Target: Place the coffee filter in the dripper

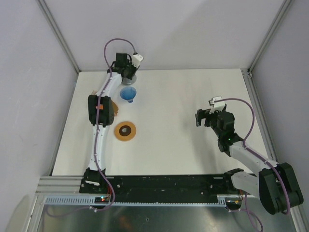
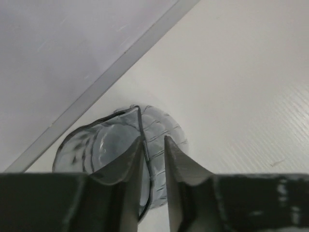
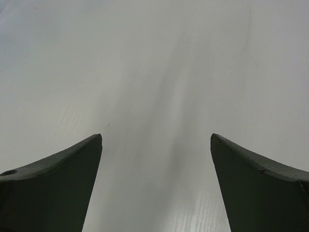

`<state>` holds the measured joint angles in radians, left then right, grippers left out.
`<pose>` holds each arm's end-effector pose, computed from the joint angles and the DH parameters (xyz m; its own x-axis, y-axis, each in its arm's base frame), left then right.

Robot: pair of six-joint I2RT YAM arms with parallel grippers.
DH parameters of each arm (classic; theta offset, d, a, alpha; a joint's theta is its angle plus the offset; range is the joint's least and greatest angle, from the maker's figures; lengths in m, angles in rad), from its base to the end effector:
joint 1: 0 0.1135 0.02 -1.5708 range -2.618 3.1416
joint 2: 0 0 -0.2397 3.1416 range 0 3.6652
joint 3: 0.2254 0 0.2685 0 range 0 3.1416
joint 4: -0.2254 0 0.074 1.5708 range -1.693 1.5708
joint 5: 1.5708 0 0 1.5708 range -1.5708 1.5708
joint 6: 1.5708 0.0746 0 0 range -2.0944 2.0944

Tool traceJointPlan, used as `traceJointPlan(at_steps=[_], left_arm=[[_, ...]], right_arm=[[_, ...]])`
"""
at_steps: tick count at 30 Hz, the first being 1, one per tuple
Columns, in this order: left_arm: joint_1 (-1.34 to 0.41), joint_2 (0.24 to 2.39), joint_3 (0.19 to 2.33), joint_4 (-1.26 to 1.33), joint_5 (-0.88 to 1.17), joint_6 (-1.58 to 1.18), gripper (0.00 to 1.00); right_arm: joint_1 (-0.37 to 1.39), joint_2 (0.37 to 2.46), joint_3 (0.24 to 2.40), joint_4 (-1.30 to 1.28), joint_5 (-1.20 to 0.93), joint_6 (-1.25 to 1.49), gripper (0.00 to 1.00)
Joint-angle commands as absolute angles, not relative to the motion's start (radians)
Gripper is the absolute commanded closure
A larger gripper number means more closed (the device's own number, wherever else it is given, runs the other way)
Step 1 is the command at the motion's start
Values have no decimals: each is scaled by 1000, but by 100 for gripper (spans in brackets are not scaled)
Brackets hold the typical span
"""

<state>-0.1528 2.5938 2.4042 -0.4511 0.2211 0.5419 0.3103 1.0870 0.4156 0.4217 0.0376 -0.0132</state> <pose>0.6010 -0.1091 0.1602 -0.3399 0.5615 -0.7544 0.5808 0.7563 0.3012 0.2815 0.0873 0.1732 -0.2317 -0.0881 -0.9688 -0.2735 0.9616 -0.0221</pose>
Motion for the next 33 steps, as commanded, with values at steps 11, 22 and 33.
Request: traceJointPlan(at_steps=[11,22,33], left_arm=[[-195,2461,2383,-458,392,520,100],[-384,2230,2283,-460,373,560,100],[-598,1952,1844,-500,407,471,100]], right_arm=[[318,1066,457,437,54,-18,1],[319,1016,458,428,91,13,1],[304,907,457,393,167,47,1]])
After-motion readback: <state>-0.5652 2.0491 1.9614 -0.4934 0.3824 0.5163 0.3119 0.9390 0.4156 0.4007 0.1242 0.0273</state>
